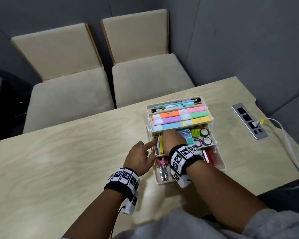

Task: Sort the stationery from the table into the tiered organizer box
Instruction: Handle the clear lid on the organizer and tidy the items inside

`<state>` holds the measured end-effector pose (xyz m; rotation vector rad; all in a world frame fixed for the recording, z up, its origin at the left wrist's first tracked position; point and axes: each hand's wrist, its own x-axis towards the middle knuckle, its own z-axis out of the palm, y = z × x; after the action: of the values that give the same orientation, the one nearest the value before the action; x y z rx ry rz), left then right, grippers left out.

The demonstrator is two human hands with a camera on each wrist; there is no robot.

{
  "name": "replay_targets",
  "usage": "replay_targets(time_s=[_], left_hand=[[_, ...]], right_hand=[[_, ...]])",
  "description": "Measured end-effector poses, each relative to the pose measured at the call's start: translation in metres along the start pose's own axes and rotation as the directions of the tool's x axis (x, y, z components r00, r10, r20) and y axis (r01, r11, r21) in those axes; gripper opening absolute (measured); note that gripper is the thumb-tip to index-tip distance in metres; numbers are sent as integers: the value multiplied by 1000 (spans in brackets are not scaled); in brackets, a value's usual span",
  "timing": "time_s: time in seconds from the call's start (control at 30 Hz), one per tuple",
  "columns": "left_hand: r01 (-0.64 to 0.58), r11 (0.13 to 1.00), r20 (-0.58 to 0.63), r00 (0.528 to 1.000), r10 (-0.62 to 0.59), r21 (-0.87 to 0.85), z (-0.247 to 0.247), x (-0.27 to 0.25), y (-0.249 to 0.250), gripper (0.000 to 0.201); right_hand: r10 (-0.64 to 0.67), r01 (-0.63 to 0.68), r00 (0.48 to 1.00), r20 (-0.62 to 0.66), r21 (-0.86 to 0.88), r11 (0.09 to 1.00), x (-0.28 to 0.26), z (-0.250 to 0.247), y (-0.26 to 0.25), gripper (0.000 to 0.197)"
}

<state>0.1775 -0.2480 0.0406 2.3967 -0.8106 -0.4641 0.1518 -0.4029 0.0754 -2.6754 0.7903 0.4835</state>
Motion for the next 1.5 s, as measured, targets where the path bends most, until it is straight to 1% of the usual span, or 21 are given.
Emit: replay_targets(time_s=[0.1, 0.2, 0.3, 0.4, 0.63, 0.77, 0.87, 0.93, 1.0, 1.03, 1.07, 1.1, 1.17, 1.23, 1.3, 1.33, 1.4, 1.47, 1.5], left_hand=[[11, 1000, -21, 1000, -11, -11, 0, -2, 2, 55], [26, 1000, -41, 999, -26, -12, 0, -6, 3, 55], [53, 998, -68, 996, -55, -27, 1, -10, 2, 57], [71, 997, -88, 993, -75, -39, 5, -12, 3, 53], [92, 993, -139, 985, -102, -77, 13, -14, 11, 47], [93, 992, -162, 981, -107, -89, 14, -17, 15, 46], [84, 993, -168, 981, -97, -85, 18, -19, 18, 43], [84, 993, -162, 982, -97, -83, 19, -21, 18, 41], [82, 993, -150, 984, -94, -86, 18, -22, 18, 41], [77, 993, -144, 986, -88, -84, 17, -22, 17, 42], [69, 994, -137, 987, -80, -79, 15, -22, 16, 43], [63, 995, -126, 989, -72, -71, 13, -23, 14, 44], [52, 997, -100, 993, -59, -65, 9, -22, 11, 46], [36, 998, -75, 996, -40, -55, 6, -19, 9, 48], [6, 999, -61, 998, -9, -44, 3, -15, 7, 50], [-9, 999, -57, 998, 6, -38, 1, -13, 6, 52], [-33, 999, -58, 998, 32, -23, 0, -11, 5, 54], [-52, 999, -56, 997, 52, -8, 0, -9, 1, 53], [-54, 999, -49, 997, 54, 1, 1, -8, -1, 52]], right_hand=[[-76, 78, 997, 25, -93, 993, 1, 1, 1, 22], [-139, 140, 990, 19, -186, 972, 0, 1, 0, 27], [-195, 193, 981, 15, -228, 954, -1, 1, 4, 30], [-226, 221, 974, -1, -201, 954, -2, 1, 6, 27], [-186, 185, 983, -13, -60, 981, 0, -3, 5, 21], [-207, 206, 977, -47, -32, 978, -3, 0, 11, 16], [-193, 196, 979, -59, 57, 979, -3, 0, 17, 10], [-162, 170, 985, -64, 137, 976, -4, -1, 21, 17], [-103, 118, 991, -82, 219, 969, -7, -3, 27, 14], [-62, 85, 994, -90, 269, 960, -9, -3, 32, 15], [-30, 60, 995, -93, 336, 940, -12, -1, 36, 19], [-10, 45, 996, -86, 418, 907, -16, 1, 39, 19], [-27, 63, 997, -73, 548, 834, -24, 3, 39, 17], [-55, 63, 998, -32, 647, 760, -27, 6, 33, 13], [-38, 34, 999, -9, 686, 727, -22, 11, 24, 12], [-10, 22, 1000, -21, 698, 716, -20, 12, 20, 14], [22, 45, 996, -83, 724, 688, -18, 11, 15, 19], [26, 90, 989, -145, 731, 676, -22, 9, 14, 18], [33, 85, 989, -143, 744, 663, -25, 8, 17, 18]])
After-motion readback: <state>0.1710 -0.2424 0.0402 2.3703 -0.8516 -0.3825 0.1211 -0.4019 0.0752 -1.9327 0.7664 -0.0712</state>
